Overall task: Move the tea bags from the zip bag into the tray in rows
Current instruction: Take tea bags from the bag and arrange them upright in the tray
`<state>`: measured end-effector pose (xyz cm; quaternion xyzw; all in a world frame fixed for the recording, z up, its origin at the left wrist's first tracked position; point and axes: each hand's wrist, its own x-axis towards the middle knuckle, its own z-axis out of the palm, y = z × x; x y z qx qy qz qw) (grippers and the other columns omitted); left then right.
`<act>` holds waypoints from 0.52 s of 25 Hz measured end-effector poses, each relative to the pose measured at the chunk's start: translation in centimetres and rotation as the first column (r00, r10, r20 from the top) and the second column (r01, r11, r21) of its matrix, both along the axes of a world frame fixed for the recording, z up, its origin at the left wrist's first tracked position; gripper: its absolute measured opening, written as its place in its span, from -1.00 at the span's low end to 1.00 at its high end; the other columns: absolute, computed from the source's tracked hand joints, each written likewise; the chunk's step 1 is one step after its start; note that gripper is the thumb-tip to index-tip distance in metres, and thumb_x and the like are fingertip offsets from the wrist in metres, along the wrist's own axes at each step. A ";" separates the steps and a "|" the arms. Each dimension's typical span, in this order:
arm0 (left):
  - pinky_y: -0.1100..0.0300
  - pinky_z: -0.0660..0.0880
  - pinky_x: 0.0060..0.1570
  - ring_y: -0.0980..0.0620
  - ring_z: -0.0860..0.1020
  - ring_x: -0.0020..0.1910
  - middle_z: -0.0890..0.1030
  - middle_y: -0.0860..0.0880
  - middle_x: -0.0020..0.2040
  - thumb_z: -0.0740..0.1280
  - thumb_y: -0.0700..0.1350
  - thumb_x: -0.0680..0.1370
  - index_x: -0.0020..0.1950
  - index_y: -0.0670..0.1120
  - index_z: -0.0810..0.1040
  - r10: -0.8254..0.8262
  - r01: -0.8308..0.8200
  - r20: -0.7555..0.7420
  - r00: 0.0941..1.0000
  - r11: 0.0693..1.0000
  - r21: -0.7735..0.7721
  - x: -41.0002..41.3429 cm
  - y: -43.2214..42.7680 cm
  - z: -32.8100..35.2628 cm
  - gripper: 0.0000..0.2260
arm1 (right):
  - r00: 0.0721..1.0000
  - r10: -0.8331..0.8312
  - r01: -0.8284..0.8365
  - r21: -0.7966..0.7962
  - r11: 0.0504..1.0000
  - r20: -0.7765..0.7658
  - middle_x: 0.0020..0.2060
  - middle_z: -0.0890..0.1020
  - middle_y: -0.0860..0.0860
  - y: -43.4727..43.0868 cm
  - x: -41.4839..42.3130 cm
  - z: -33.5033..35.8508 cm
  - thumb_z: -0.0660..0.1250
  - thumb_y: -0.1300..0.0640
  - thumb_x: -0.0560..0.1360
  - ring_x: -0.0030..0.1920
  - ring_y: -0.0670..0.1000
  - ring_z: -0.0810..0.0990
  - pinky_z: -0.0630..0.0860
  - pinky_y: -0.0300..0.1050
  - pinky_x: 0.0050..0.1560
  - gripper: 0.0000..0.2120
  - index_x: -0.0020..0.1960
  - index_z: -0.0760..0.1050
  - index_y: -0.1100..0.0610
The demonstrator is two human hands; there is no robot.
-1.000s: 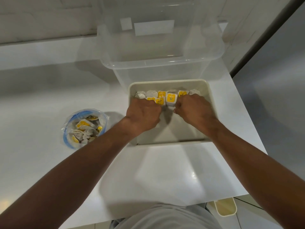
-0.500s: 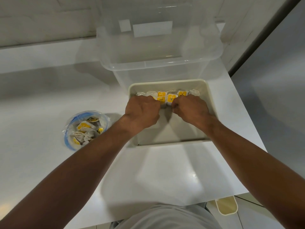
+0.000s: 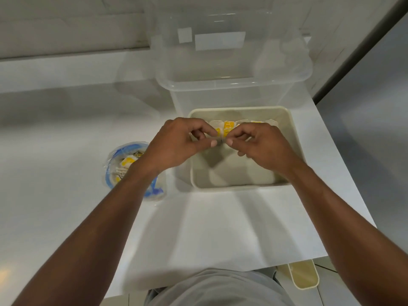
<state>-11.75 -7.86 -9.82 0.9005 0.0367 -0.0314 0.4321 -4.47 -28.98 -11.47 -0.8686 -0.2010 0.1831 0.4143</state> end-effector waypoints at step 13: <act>0.22 0.42 -0.22 0.22 0.48 -0.41 0.65 0.10 -0.16 0.55 0.02 0.43 -0.06 0.17 0.69 0.121 -0.126 -0.052 0.991 0.987 -0.098 -7.2 13.5 -0.7 -0.87 | 0.989 0.140 -0.138 0.043 0.989 -0.047 -0.31 0.64 -0.17 11.3 -7.4 2.3 0.46 0.05 0.48 -0.32 -0.10 0.65 0.50 -0.26 -0.24 -0.96 -0.07 0.65 -0.05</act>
